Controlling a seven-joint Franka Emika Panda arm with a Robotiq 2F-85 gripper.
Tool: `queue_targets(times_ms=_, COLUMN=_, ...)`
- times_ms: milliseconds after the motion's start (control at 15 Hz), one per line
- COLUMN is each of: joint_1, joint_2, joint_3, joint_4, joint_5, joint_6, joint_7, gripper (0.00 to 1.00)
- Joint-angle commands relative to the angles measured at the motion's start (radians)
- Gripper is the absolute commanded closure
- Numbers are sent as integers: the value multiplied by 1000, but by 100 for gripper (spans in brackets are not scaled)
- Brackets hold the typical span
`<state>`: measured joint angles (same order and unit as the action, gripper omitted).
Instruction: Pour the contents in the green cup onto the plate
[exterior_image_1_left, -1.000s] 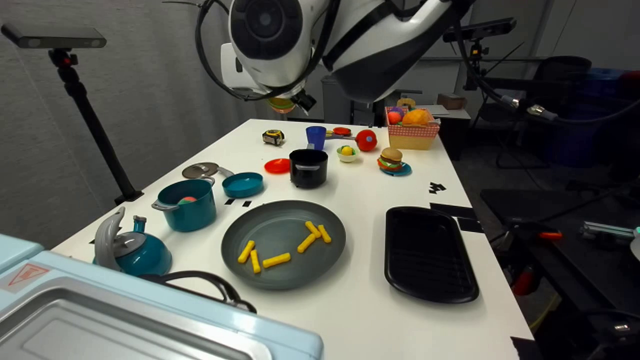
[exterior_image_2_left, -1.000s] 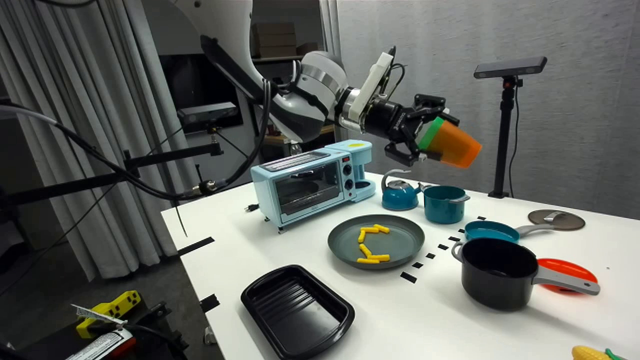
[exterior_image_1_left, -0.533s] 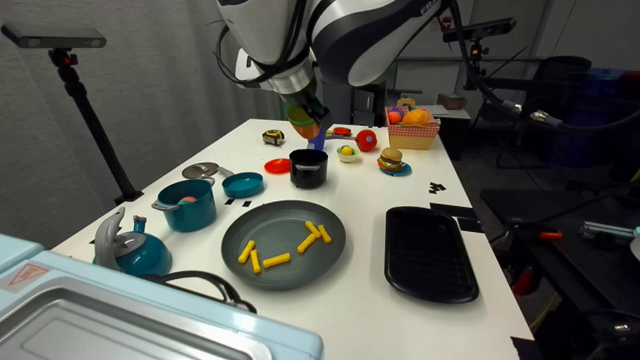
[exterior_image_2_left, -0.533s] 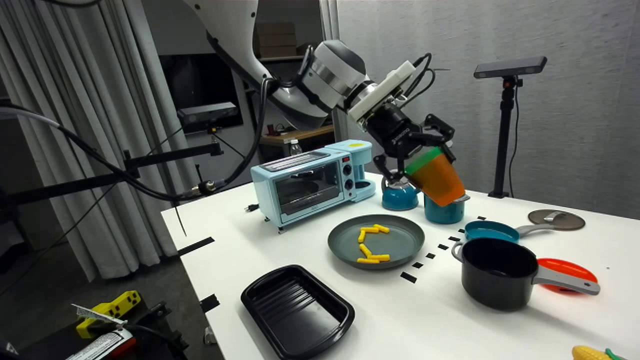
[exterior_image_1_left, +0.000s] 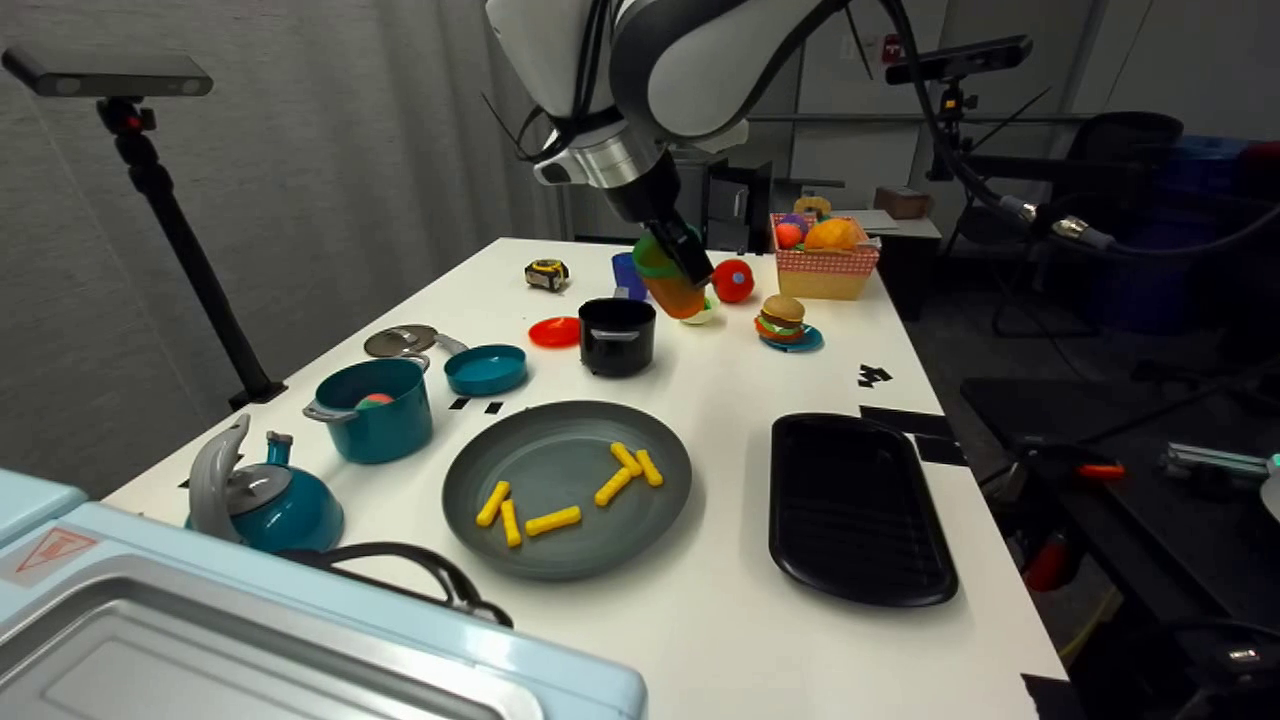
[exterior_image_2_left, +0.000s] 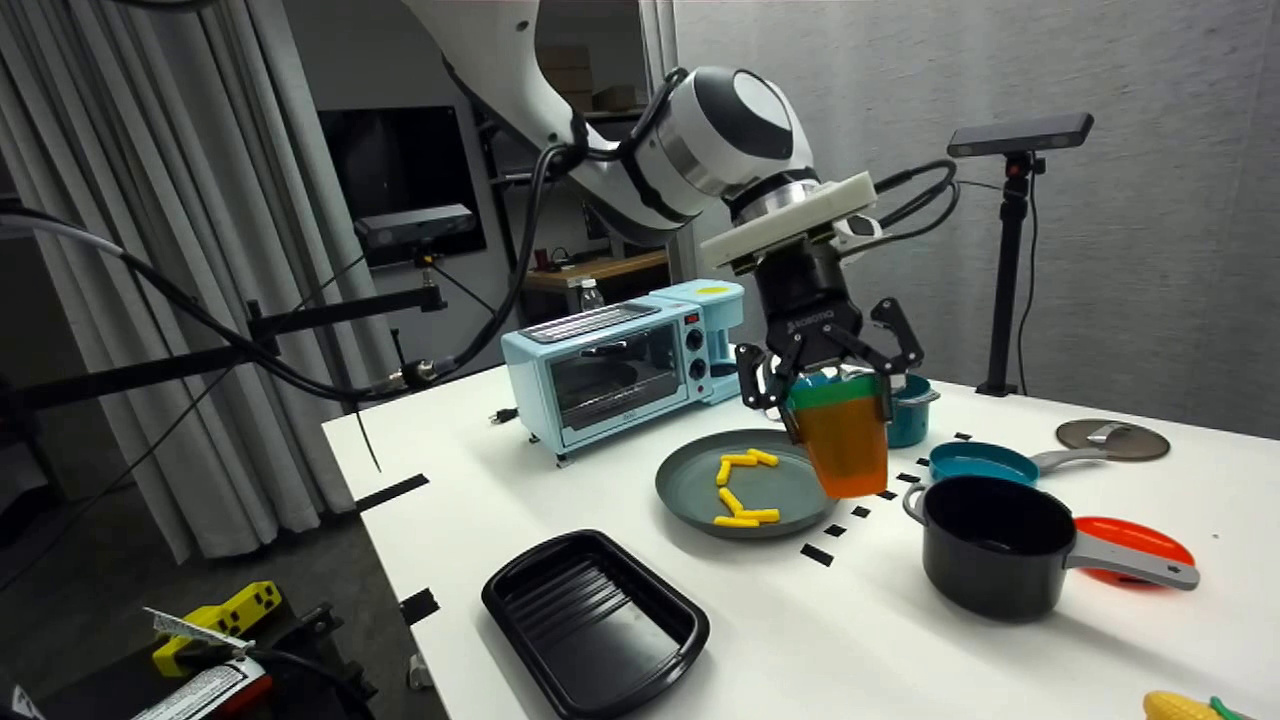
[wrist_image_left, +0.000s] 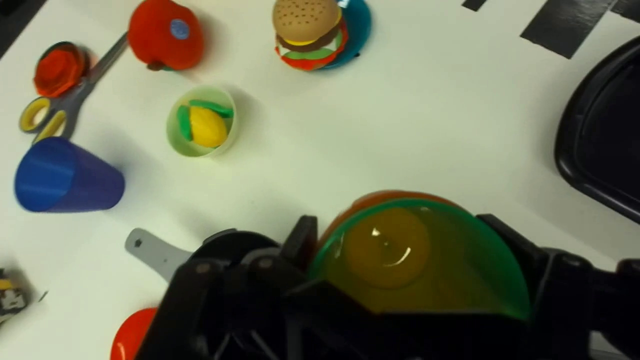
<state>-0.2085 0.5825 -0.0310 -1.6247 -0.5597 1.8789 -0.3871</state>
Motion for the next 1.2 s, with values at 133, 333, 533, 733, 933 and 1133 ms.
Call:
queue_targets(times_ms=133, joint_1=-36, joint_2=46, joint_3=-23, joint_4=19, joint_5=273, joint_6=-3, joint_7=36, gripper=44)
queue_targets(times_ms=333, joint_1=-57, joint_2=44, joint_3=-19, joint_4=-23, joint_5=398, joint_6=86, joint_7=81, gripper=44)
queue_targets(times_ms=533, joint_1=-55, joint_2=50, joint_3=-25, joint_4=-63, joint_5=463, joint_6=220, joint_7=118, gripper=44)
queue_targets(times_ms=733, joint_1=-47, joint_2=61, joint_3=-33, joint_4=-100, joint_5=483, joint_6=331, joint_7=141, gripper=44)
queue_targets(times_ms=933, joint_1=-31, joint_2=73, joint_3=-40, joint_4=-143, joint_5=470, joint_6=425, joint_7=174, gripper=44)
queue_targets(times_ms=1133, joint_1=-35, joint_2=89, joint_3=-46, joint_4=-159, joint_5=463, joint_6=461, joint_7=172, gripper=44)
